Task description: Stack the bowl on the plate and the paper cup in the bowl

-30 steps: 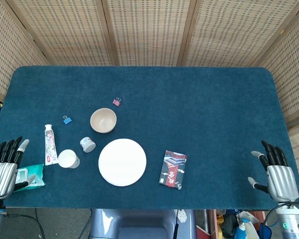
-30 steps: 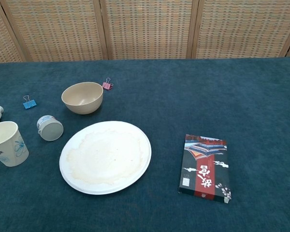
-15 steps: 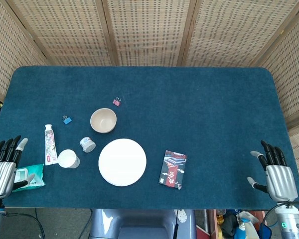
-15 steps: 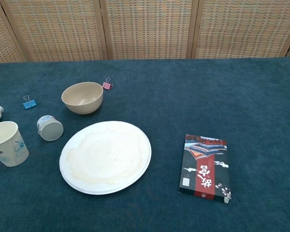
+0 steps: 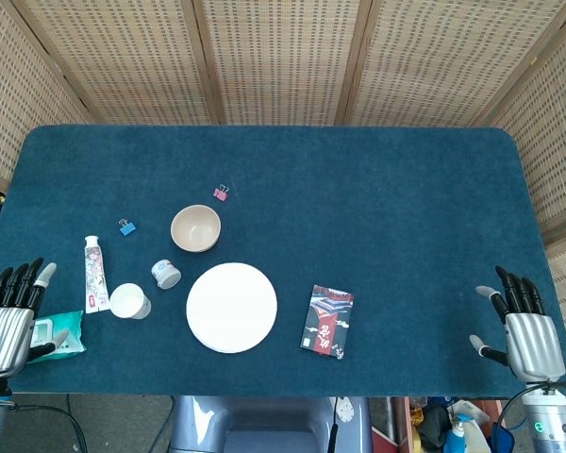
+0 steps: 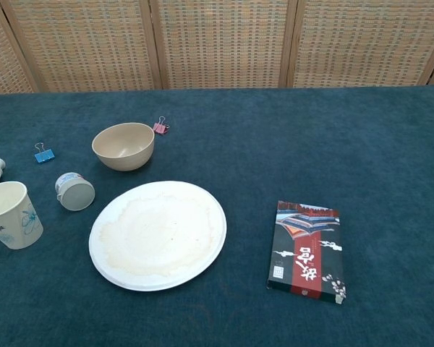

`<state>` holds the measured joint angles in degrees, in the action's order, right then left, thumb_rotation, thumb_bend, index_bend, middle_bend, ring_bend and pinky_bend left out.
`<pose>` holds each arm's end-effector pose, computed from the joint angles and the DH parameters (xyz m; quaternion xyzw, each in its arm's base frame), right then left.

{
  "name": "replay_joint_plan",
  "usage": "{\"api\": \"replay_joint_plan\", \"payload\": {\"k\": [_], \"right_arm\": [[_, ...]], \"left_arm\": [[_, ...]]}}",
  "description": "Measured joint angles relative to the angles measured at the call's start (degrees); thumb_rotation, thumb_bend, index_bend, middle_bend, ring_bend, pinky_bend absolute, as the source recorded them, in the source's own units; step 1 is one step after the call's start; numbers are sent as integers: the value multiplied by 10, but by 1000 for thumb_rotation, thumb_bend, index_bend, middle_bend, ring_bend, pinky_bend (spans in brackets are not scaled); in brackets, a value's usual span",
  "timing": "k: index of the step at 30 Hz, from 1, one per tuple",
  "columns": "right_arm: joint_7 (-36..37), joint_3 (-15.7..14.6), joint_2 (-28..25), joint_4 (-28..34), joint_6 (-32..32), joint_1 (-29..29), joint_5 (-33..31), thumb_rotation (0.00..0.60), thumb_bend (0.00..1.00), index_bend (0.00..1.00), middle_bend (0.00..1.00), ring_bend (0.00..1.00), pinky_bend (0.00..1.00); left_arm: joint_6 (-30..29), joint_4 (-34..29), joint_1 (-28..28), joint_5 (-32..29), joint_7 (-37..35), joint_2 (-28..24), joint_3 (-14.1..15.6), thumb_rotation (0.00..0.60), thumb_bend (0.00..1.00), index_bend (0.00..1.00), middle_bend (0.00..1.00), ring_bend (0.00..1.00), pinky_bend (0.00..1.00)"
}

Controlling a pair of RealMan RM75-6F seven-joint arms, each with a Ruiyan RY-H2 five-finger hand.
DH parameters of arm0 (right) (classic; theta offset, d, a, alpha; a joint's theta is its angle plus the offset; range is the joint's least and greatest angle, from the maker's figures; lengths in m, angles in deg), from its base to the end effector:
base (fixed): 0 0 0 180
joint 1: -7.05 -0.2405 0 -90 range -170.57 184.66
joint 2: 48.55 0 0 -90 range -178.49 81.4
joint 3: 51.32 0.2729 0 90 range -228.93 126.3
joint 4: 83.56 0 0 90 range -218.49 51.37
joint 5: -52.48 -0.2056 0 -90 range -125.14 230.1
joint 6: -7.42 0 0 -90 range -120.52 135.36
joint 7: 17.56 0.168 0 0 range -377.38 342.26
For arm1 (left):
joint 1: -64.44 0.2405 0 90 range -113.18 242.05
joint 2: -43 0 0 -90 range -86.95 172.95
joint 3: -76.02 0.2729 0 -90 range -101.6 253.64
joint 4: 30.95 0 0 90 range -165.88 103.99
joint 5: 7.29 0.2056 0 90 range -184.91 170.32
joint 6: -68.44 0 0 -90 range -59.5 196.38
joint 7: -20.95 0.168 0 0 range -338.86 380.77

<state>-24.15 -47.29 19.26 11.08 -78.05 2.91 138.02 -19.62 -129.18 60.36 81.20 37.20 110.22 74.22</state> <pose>-0.3125 -0.2051 0.1502 0.5887 -0.3834 0.3889 0.5960 -0.2937 0.1957 0.1477 -0.6223 -0.3338 -0.3651 0.6067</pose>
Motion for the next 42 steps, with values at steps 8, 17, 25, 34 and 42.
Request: {"api": "replay_joint_plan", "payload": {"k": [8, 17, 25, 34, 42], "right_arm": [[1, 1, 0, 0, 1, 0, -1, 600, 149, 223, 0, 0, 0], [2, 0, 0, 0, 1, 0, -2, 600, 149, 223, 0, 0, 0], [4, 1, 1, -1, 2, -1, -2, 600, 149, 223, 0, 0, 0], [7, 1, 1, -3, 1, -1, -2, 600, 149, 223, 0, 0, 0], [12, 3, 1, -5, 1, -1, -5, 600, 149, 223, 0, 0, 0]], "left_arm": [[-2, 0, -2, 1, -8, 0, -4, 600, 68, 0, 0, 0, 0], [0, 5, -5, -5, -11, 5, -9, 600, 77, 0, 0, 0, 0], [22, 16, -29, -23, -23, 12, -34, 600, 152, 0, 0, 0, 0], [71, 30, -75, -53, -6, 17, -66, 600, 155, 0, 0, 0, 0], [146, 51, -125, -115, 6, 32, -95, 600, 167, 1, 0, 0, 0]]}}
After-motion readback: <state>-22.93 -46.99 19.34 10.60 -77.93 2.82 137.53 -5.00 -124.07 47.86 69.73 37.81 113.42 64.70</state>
